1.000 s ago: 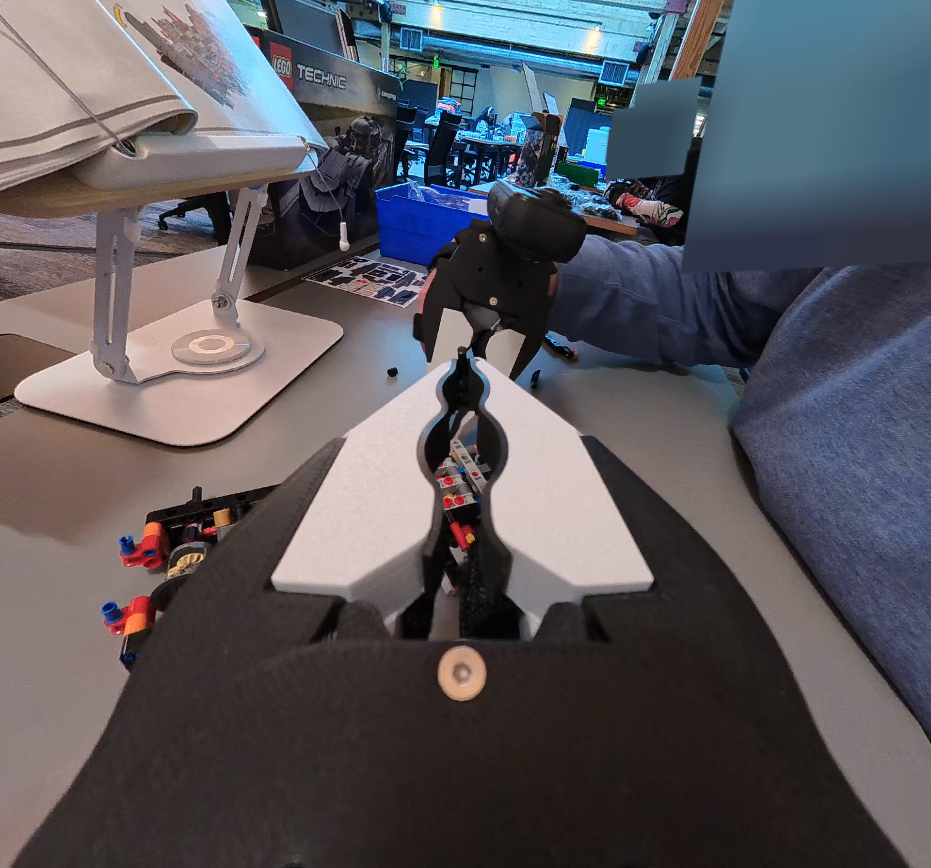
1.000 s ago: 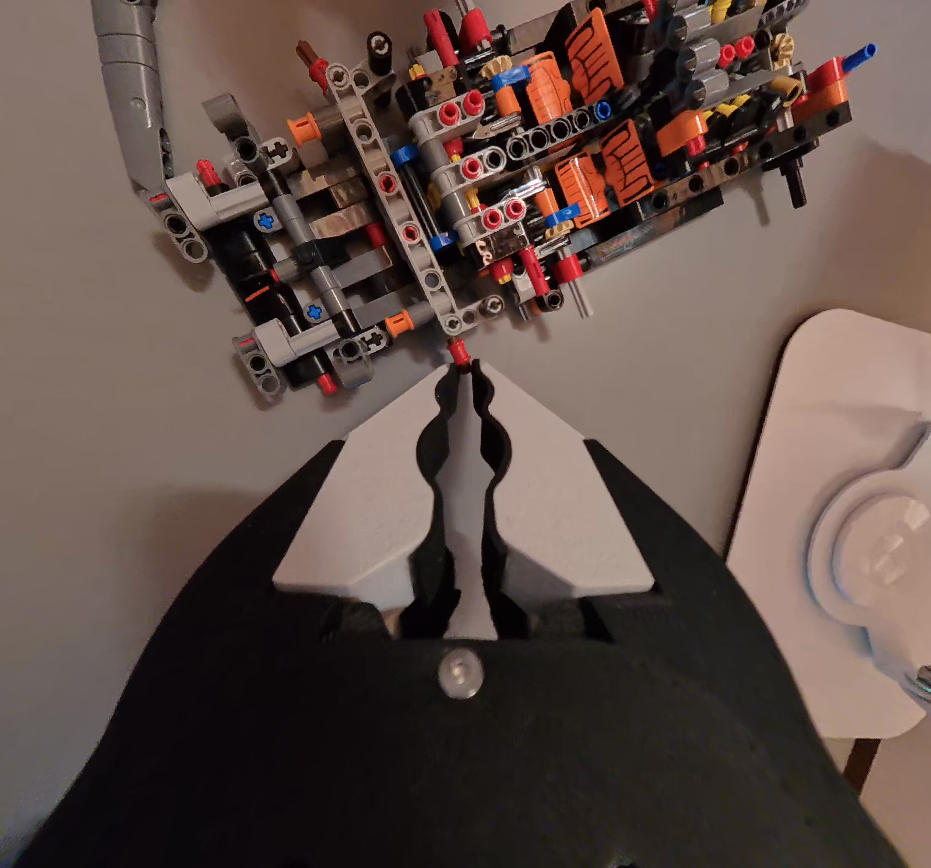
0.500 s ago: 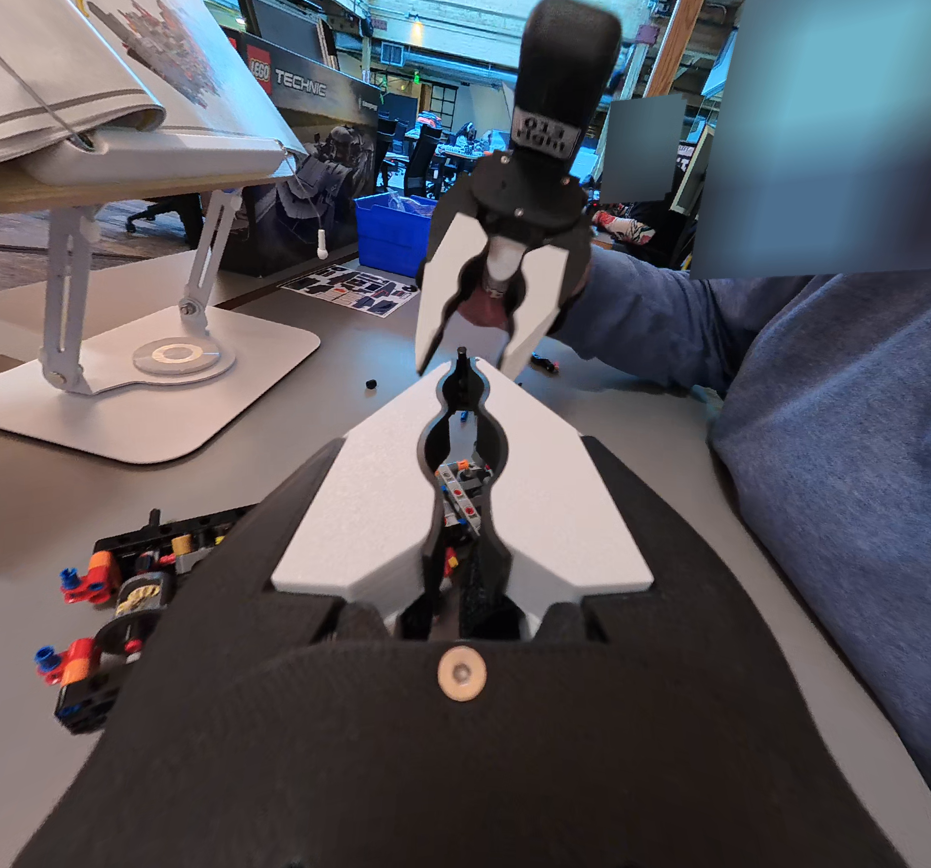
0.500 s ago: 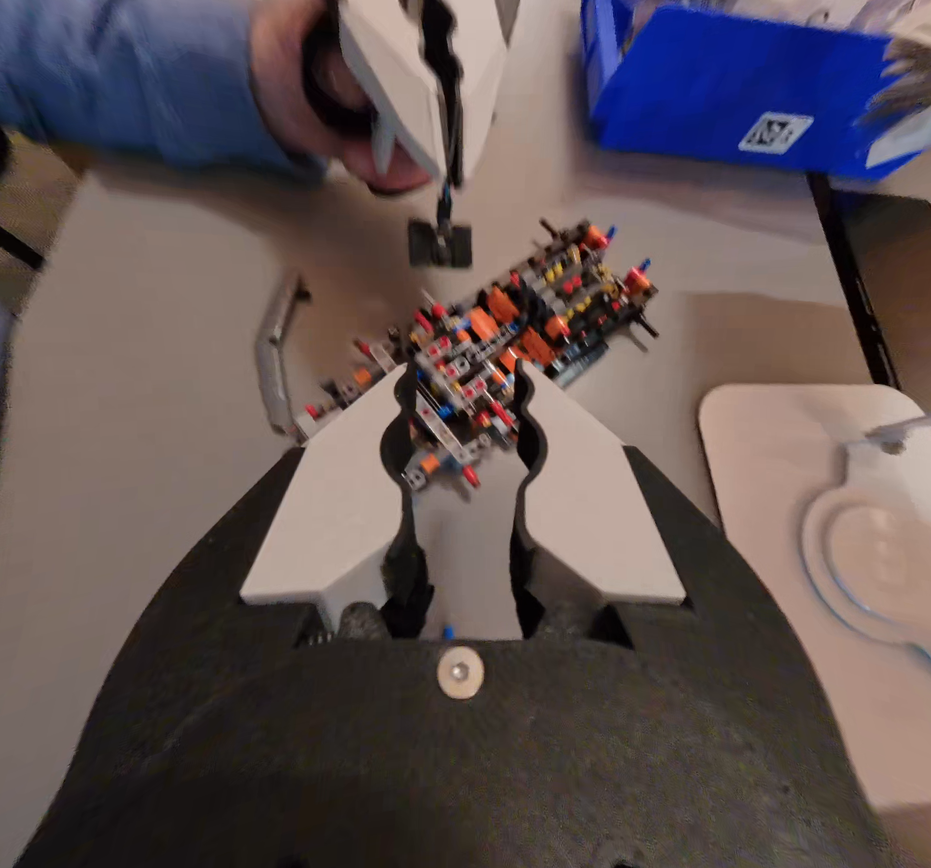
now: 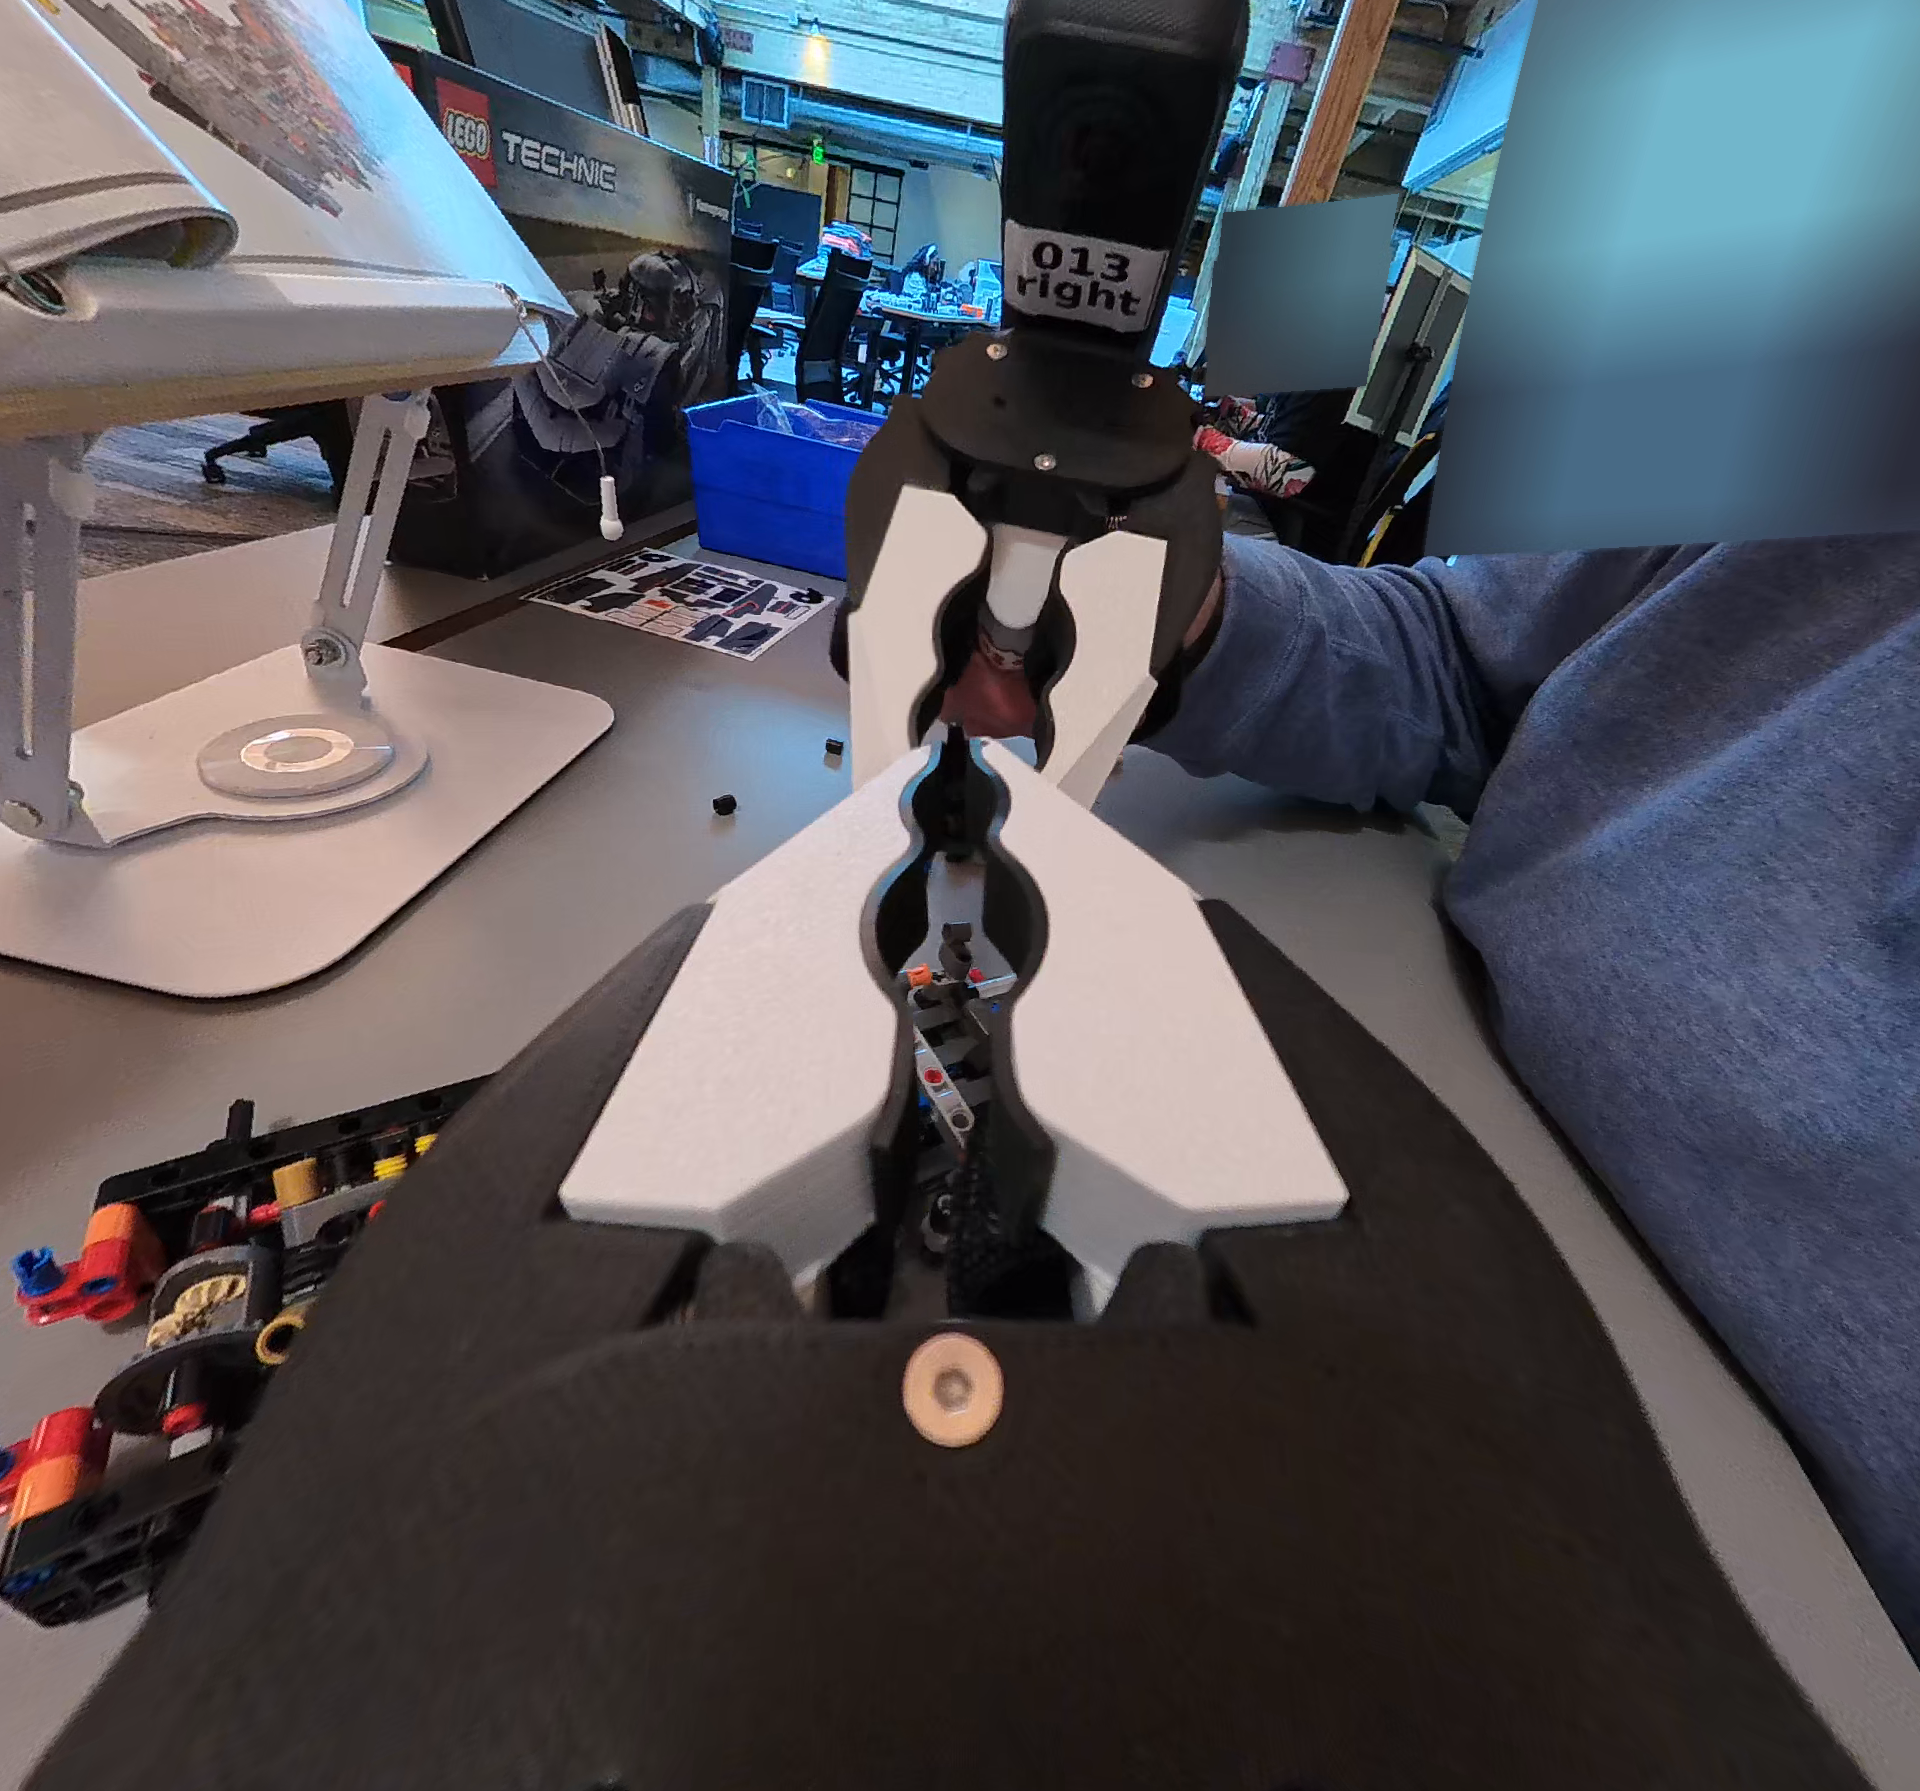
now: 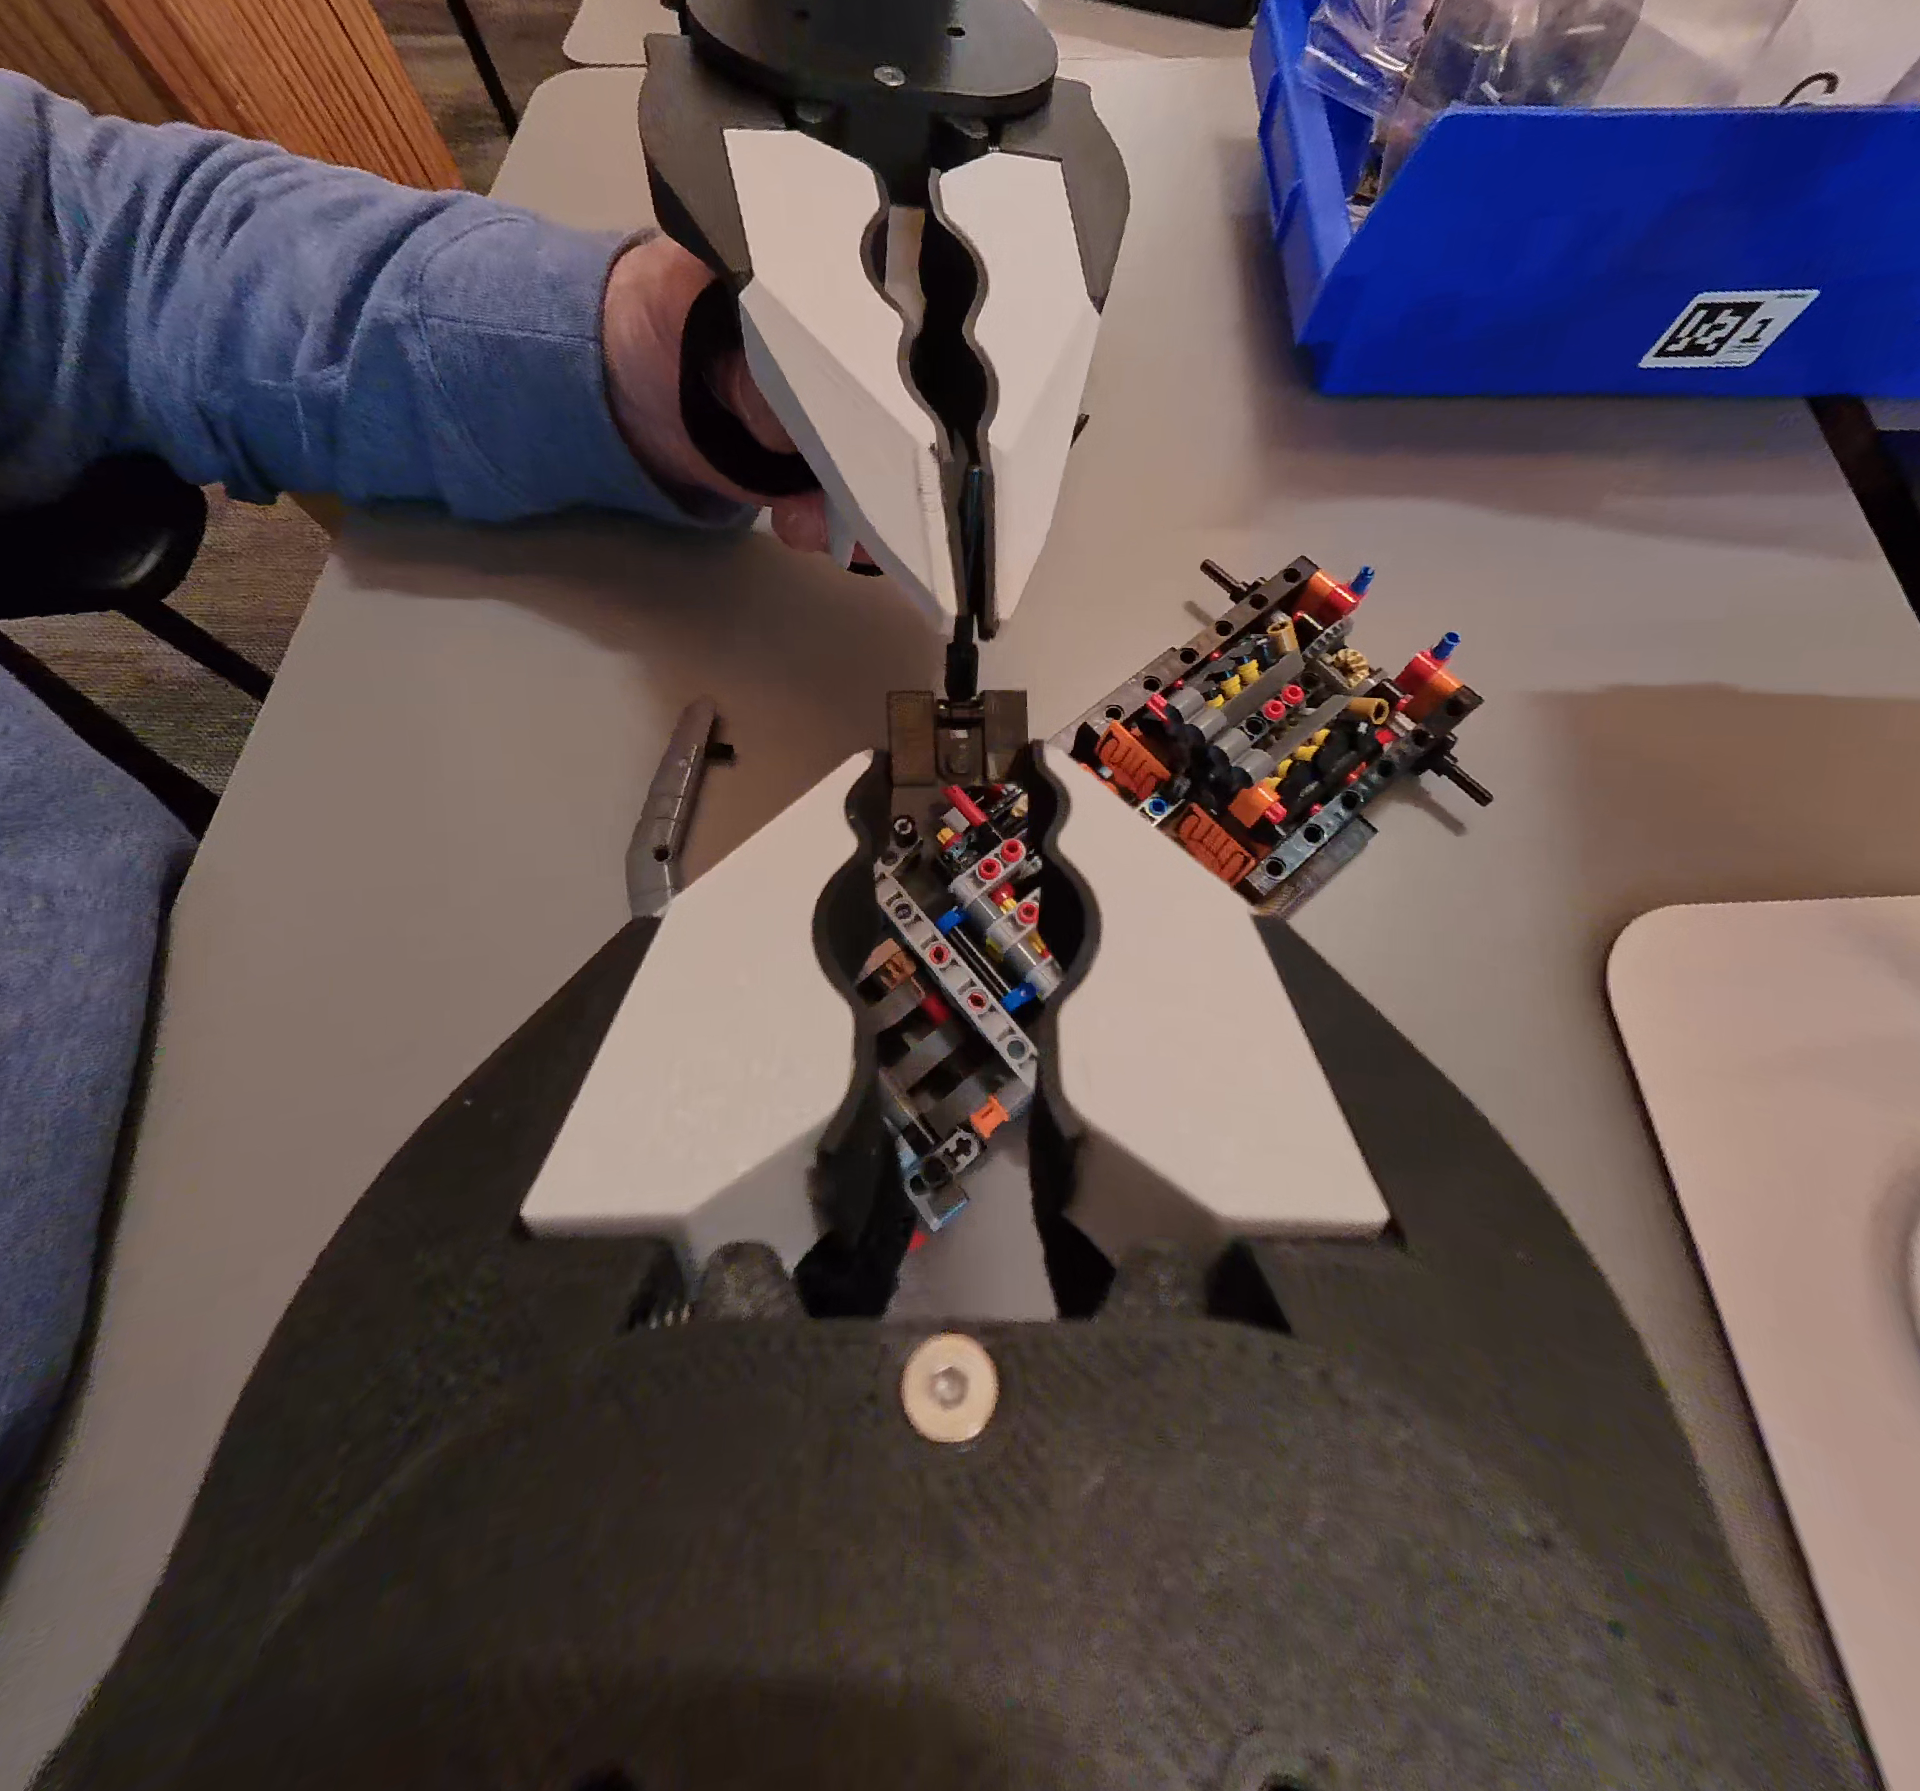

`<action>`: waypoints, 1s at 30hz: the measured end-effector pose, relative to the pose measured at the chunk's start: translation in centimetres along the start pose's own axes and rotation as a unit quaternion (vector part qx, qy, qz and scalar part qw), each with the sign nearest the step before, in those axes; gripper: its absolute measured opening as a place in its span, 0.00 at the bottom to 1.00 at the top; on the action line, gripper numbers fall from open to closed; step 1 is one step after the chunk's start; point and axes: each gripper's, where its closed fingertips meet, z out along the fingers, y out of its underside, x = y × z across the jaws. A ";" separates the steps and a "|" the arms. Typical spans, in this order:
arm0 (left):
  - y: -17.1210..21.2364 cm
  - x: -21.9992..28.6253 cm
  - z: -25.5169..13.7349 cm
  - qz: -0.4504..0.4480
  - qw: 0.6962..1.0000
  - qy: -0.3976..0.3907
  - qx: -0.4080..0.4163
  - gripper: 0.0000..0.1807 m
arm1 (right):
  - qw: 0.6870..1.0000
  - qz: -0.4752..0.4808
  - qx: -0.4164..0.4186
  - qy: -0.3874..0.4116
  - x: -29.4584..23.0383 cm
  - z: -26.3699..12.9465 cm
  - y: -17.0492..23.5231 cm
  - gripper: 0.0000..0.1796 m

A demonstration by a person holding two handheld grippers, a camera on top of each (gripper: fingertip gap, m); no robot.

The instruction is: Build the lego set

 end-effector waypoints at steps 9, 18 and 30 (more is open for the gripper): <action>0.2 0.1 0.2 -0.003 1.000 0.005 0.001 0.00 | 1.000 0.000 0.000 0.009 -0.1 -0.2 0.2 0.13; 0.3 0.1 0.4 -0.005 1.000 0.005 0.001 0.01 | 1.000 -0.003 -0.006 0.024 -0.1 -0.4 0.4 0.13; 0.2 -0.1 0.3 -0.008 1.000 0.001 0.003 0.04 | 0.999 0.000 -0.007 0.036 0.0 -0.6 0.4 0.13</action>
